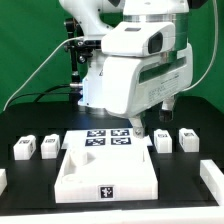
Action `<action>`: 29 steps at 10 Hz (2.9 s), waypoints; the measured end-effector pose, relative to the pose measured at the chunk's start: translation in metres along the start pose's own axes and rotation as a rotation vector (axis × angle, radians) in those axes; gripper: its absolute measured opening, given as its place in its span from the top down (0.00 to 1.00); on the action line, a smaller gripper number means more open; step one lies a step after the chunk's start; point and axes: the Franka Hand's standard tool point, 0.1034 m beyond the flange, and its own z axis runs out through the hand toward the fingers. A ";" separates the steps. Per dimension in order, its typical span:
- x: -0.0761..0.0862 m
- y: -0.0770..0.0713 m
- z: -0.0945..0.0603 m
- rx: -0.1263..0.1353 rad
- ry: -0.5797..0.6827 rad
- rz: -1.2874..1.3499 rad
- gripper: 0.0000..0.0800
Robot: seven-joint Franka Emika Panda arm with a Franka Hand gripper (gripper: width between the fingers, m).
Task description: Assemble one leg
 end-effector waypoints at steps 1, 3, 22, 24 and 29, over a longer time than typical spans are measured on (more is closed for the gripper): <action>0.000 0.000 0.000 0.000 0.000 0.000 0.19; -0.002 -0.002 0.002 -0.003 0.003 -0.013 0.19; -0.137 -0.068 0.104 -0.008 0.032 -0.613 0.19; -0.137 -0.068 0.104 -0.007 0.032 -0.611 0.22; -0.137 -0.068 0.105 -0.006 0.032 -0.611 0.84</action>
Offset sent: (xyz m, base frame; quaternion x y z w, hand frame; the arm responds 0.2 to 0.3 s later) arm -0.0731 -0.0039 -0.0156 0.0067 0.0241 -0.0299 0.9992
